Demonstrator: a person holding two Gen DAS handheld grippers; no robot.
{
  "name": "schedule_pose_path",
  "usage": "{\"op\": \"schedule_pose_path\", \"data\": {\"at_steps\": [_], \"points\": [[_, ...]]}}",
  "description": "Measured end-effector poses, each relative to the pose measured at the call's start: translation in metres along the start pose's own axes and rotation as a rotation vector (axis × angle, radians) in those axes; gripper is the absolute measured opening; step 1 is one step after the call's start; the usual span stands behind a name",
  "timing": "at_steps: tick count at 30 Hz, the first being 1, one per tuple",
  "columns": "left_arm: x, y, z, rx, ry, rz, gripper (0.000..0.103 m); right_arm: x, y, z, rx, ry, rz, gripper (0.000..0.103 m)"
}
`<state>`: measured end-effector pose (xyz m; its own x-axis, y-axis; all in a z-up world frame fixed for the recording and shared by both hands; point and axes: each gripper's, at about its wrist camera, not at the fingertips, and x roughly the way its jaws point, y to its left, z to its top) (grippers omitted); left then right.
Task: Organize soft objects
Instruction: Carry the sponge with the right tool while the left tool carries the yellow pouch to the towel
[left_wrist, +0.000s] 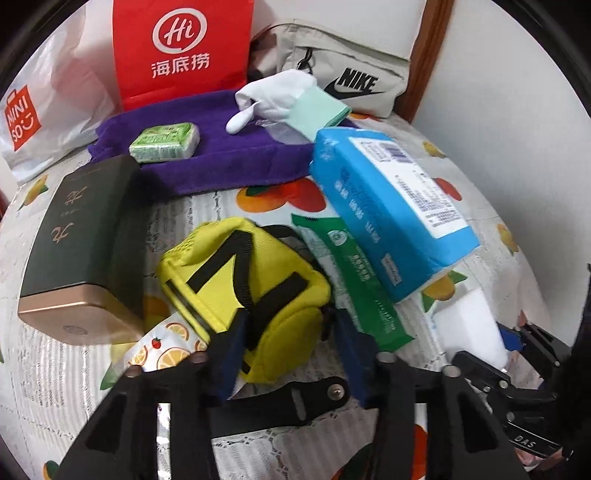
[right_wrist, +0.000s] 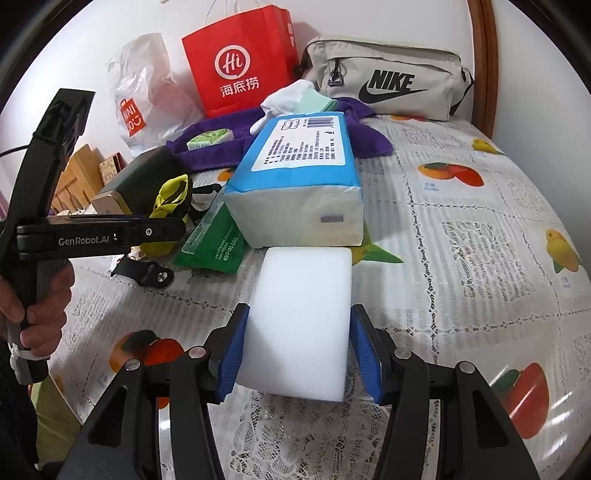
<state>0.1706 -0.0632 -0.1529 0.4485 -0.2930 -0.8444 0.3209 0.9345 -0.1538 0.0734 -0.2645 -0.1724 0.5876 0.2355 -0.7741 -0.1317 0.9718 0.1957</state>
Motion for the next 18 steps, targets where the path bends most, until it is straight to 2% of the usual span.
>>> {"op": "schedule_pose_path", "data": {"at_steps": [3,4,8,18], "points": [[-0.005,-0.002,0.0,0.013,-0.019,-0.003,0.029,0.0,0.0,0.001,0.004,0.0,-0.002,0.054],[-0.009,-0.002,0.0,0.017,-0.028,-0.009,0.017,0.0,0.001,0.001,0.003,0.0,-0.006,0.054],[-0.019,-0.004,-0.001,0.017,-0.048,-0.032,0.013,-0.001,0.003,0.002,0.006,-0.002,-0.013,0.054],[-0.057,-0.003,-0.008,-0.002,-0.124,-0.067,0.013,-0.013,0.013,0.001,-0.012,-0.019,-0.03,0.053]]}}
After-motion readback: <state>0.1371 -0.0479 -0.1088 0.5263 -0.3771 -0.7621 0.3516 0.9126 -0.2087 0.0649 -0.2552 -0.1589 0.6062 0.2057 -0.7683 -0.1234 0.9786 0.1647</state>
